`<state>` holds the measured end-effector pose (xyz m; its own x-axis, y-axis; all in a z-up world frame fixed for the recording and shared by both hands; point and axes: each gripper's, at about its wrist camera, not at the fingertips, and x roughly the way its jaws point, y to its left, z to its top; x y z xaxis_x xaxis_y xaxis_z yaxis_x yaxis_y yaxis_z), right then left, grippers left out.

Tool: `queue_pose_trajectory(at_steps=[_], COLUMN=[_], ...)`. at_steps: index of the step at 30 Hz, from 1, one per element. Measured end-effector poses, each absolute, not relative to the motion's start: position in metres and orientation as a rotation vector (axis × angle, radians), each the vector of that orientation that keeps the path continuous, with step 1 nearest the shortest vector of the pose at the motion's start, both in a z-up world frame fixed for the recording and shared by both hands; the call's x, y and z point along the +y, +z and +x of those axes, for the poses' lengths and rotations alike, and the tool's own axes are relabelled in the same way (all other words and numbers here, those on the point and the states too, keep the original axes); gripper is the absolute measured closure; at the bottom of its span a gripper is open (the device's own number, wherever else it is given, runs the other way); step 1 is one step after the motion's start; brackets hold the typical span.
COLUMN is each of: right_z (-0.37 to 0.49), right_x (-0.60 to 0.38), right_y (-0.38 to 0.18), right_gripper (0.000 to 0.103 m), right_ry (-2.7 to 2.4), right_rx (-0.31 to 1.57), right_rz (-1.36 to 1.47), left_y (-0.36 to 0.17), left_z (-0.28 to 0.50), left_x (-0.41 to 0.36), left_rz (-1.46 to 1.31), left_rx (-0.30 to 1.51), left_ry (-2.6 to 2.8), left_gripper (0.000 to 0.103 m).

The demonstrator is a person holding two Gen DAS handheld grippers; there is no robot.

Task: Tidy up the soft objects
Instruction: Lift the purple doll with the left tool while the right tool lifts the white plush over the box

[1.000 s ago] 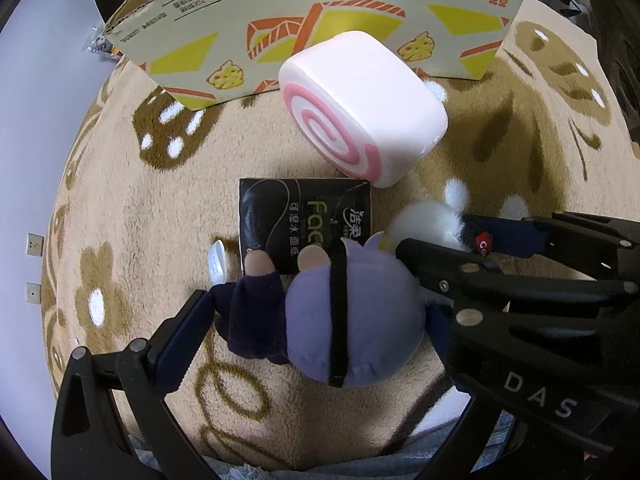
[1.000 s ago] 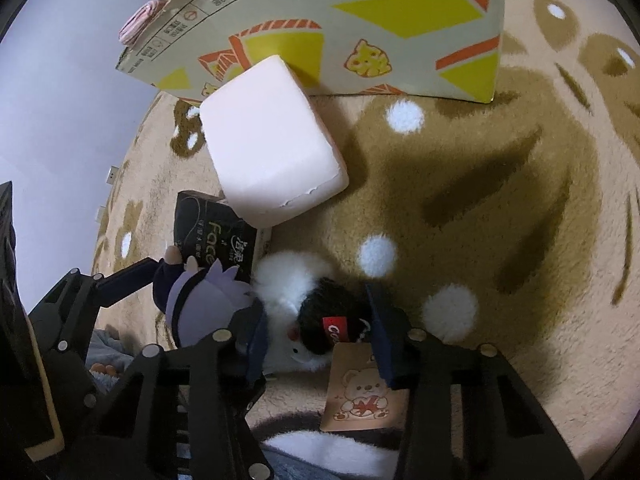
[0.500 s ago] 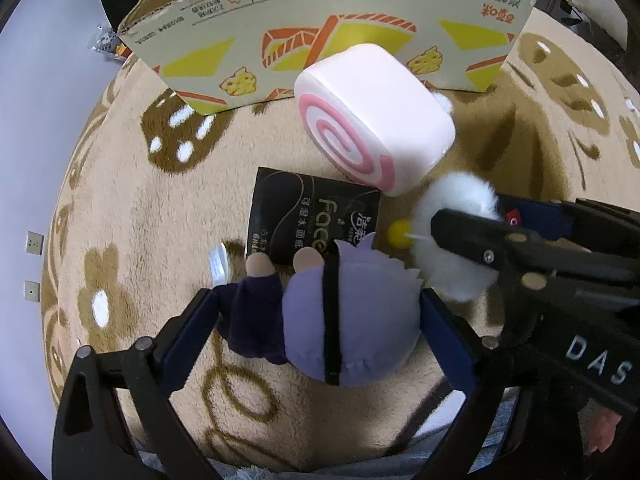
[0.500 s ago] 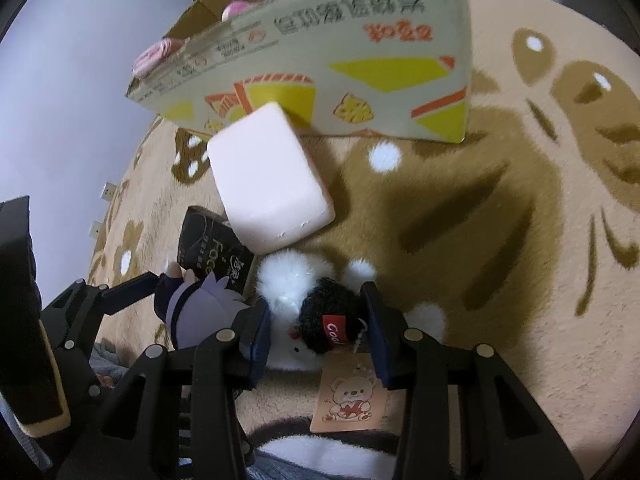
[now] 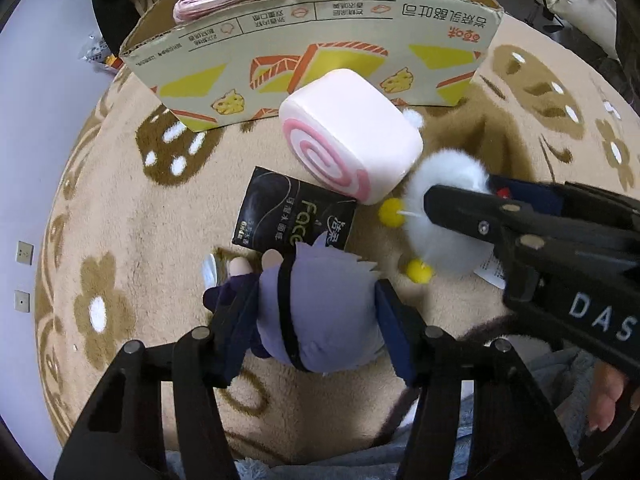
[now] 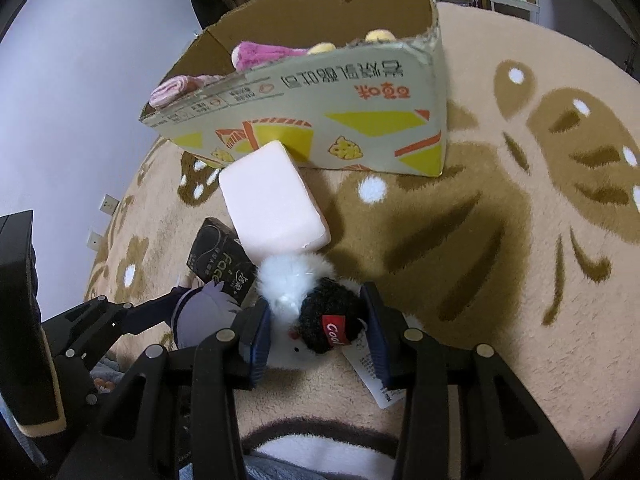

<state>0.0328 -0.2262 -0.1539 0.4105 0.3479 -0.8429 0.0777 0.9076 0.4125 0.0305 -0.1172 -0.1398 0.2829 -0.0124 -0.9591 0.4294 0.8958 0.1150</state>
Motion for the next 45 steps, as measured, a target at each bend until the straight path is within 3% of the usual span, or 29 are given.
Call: queue_pose_trajectory(at_steps=[15, 33, 45], right_z=[0.013, -0.003, 0.028], right_x=[-0.236, -0.255, -0.260], right_y=[-0.115, -0.036, -0.011], right_gripper=[0.059, 0.059, 0.059], right_ry=[0.198, 0.143, 0.120], right_rx=[1.024, 0.660, 0.557], right_rz=[0.405, 0.364, 0.333], left_y=[-0.111, -0.017, 0.024], left_z=[0.026, 0.026, 0.063], left_x=[-0.105, -0.082, -0.084], left_rz=[0.323, 0.203, 0.190], left_rx=[1.174, 0.750, 0.583], left_ry=[-0.289, -0.244, -0.252], left_gripper=[0.047, 0.047, 0.047])
